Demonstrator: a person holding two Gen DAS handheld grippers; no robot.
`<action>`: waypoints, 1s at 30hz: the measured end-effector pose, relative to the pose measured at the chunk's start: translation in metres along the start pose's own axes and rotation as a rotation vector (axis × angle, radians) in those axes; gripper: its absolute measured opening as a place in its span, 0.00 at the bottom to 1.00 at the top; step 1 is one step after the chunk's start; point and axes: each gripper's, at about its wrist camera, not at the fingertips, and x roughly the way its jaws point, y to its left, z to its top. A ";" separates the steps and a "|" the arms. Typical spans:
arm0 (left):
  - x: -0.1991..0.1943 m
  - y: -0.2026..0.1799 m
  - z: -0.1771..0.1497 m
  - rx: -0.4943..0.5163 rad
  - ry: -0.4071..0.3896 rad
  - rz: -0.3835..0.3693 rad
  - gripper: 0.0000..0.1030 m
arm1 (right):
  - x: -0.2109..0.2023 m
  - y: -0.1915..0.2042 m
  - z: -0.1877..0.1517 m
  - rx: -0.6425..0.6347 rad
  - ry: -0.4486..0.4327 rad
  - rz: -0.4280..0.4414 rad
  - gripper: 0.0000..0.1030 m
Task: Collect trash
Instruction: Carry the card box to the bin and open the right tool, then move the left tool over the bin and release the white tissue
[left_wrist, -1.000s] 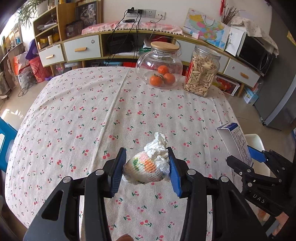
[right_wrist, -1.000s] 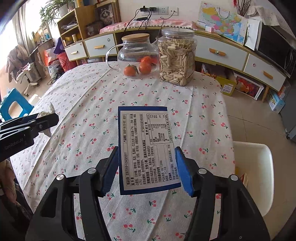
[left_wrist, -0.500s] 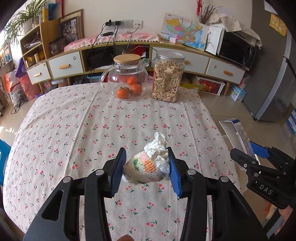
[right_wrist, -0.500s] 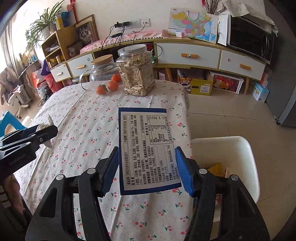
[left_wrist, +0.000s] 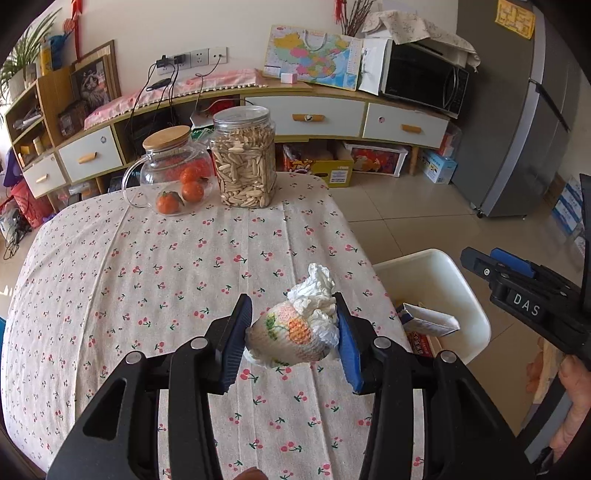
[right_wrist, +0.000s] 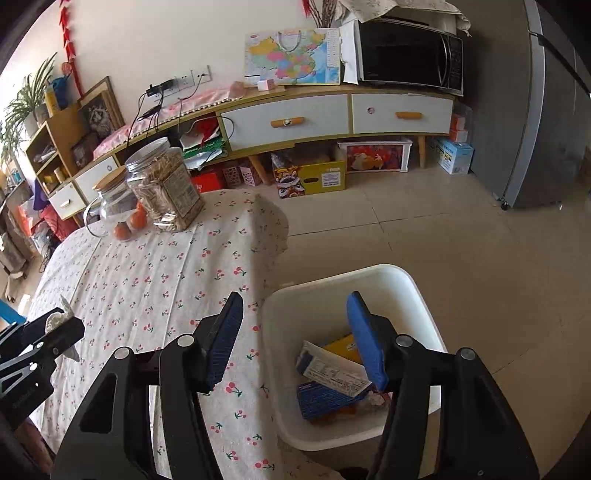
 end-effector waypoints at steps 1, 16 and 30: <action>0.000 -0.005 0.000 0.005 0.002 -0.005 0.43 | 0.000 -0.008 0.002 0.024 0.000 -0.008 0.55; 0.026 -0.091 0.026 0.065 0.025 -0.126 0.43 | -0.032 -0.106 0.014 0.342 -0.122 -0.227 0.93; 0.060 -0.182 0.033 0.165 0.068 -0.229 0.61 | -0.051 -0.166 0.006 0.525 -0.162 -0.301 0.93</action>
